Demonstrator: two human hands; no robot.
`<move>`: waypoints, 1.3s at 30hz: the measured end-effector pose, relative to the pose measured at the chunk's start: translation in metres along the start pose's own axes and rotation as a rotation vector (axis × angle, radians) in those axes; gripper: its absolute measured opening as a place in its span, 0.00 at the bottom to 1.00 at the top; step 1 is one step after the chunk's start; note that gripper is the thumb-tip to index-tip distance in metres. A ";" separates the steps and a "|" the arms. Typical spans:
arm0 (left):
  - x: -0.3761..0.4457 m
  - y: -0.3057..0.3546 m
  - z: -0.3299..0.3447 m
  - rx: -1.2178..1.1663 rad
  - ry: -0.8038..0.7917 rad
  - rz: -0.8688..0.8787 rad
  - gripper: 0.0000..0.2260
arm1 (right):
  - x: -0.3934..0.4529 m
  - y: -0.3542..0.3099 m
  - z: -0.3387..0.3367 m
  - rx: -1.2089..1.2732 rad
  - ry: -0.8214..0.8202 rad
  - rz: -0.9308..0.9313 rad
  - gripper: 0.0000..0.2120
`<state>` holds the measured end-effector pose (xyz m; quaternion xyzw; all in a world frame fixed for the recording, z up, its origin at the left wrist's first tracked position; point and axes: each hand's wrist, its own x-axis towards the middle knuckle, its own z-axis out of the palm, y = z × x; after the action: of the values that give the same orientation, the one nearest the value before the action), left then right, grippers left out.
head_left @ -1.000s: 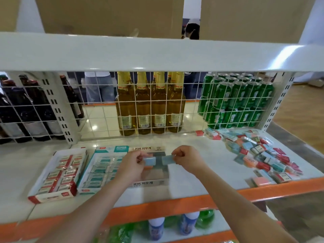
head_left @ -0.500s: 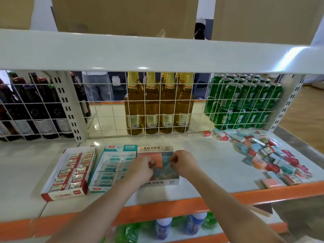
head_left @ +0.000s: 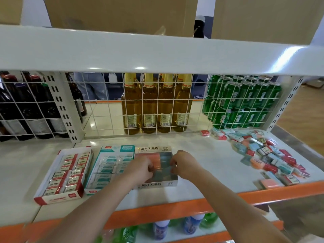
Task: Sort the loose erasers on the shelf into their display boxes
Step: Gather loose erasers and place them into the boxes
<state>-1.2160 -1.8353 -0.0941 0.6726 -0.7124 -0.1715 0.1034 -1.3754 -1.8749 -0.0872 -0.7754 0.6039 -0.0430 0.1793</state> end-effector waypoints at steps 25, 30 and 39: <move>0.011 -0.004 -0.009 0.099 -0.046 0.067 0.21 | 0.005 -0.011 -0.008 -0.459 -0.128 -0.281 0.10; 0.015 -0.005 -0.011 0.102 -0.087 0.077 0.27 | 0.007 -0.011 -0.007 -0.425 -0.098 -0.257 0.11; 0.016 -0.006 -0.011 0.163 -0.099 0.123 0.24 | 0.008 -0.010 -0.007 -0.432 -0.023 -0.371 0.12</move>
<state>-1.2080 -1.8524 -0.0875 0.6244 -0.7682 -0.1392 0.0233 -1.3657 -1.8824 -0.0782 -0.8934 0.4447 0.0634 0.0061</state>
